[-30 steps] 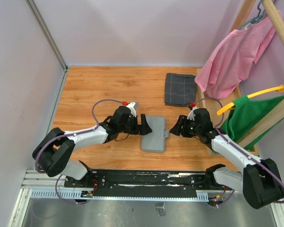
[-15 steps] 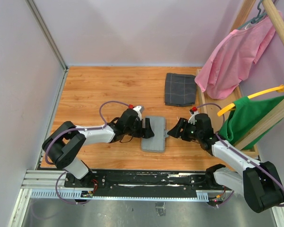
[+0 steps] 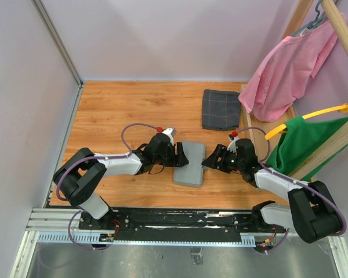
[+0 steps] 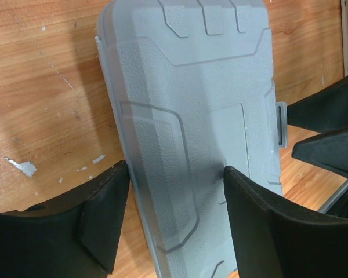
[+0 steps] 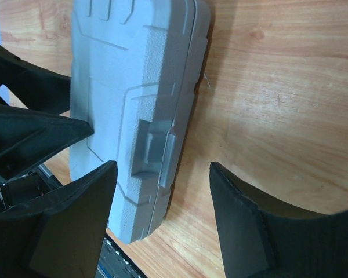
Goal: Sort the tools into containers
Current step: Close the storage box at the center of the board.
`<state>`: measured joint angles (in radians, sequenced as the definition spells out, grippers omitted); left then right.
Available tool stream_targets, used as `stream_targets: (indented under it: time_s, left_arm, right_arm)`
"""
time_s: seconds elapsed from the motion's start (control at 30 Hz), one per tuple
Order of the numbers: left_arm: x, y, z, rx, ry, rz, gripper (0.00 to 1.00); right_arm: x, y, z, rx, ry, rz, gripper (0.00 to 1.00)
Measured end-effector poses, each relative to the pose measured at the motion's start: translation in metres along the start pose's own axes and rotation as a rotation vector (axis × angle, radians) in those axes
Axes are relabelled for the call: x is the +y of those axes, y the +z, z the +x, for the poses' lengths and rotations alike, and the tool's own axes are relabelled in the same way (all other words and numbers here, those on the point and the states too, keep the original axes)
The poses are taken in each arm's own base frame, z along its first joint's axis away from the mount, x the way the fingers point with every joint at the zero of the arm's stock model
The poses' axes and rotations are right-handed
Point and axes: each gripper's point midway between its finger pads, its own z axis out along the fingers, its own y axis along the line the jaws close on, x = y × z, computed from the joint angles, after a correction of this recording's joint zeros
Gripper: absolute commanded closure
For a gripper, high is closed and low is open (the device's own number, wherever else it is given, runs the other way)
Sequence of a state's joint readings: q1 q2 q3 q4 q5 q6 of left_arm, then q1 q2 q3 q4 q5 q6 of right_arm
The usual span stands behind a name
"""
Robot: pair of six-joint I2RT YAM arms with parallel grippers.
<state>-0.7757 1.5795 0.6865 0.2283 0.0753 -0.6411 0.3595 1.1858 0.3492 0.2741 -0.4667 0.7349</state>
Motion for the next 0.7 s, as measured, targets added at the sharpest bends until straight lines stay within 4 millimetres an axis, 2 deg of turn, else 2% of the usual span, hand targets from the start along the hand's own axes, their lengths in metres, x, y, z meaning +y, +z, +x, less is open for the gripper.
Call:
stream_targets:
  time_s: [0.27, 0.7]
  left_arm:
    - [-0.001, 0.001, 0.0, -0.016, -0.008, -0.007, 0.34]
    - [-0.003, 0.003, 0.0, -0.04, -0.012, -0.025, 0.34]
  right_arm:
    - [-0.001, 0.006, 0.002, 0.008, 0.025, -0.011, 0.35]
    - [0.004, 0.009, 0.012, 0.046, 0.056, 0.0, 0.47]
